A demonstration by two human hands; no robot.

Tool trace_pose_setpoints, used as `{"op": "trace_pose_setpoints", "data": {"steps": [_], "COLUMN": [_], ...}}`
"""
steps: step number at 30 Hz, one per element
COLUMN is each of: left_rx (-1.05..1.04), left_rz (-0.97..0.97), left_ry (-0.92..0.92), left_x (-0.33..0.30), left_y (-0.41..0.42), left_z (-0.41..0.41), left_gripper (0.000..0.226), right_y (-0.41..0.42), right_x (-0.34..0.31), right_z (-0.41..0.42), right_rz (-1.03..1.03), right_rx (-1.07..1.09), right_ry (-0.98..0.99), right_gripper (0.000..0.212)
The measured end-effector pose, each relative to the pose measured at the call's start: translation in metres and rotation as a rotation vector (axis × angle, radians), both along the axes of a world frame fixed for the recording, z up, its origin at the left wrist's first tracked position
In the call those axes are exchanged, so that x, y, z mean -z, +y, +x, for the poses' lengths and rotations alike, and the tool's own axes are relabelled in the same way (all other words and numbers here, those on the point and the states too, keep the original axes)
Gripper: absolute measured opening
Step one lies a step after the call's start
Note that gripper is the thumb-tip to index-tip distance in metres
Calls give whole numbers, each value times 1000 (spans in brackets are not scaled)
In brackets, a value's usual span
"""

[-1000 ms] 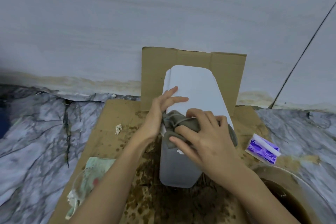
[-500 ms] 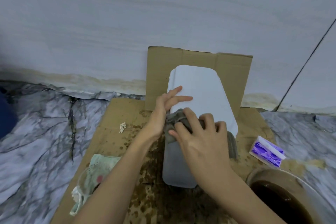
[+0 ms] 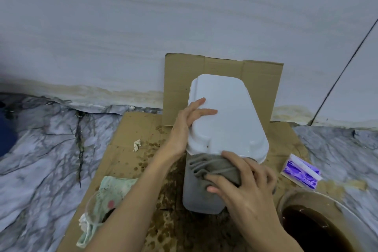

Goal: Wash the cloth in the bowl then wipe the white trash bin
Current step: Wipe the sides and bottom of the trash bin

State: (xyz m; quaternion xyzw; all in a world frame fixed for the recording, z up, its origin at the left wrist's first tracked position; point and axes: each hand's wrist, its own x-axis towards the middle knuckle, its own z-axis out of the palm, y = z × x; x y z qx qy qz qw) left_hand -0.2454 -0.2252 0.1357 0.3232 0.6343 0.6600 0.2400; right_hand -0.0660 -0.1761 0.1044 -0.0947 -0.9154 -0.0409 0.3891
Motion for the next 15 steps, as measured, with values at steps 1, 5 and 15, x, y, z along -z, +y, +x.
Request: {"op": "trace_pose_setpoints", "data": {"steps": [1,5,15], "left_rx": [-2,-29,-76], "left_rz": [-2,9,132], "left_ry": [4,31,-128], "left_x": [0,3,4], "left_y": [0,0,9], "left_z": [-1,-1,3], "left_gripper": [59,56,56], "right_y": [1,24,5], "right_x": [1,-30,13], "right_z": [0,-18,0], "right_rz": [-67,-331,-32], "right_rx": [29,144,45], "right_ry": [35,8,-73], "right_gripper": [34,39,42]}}
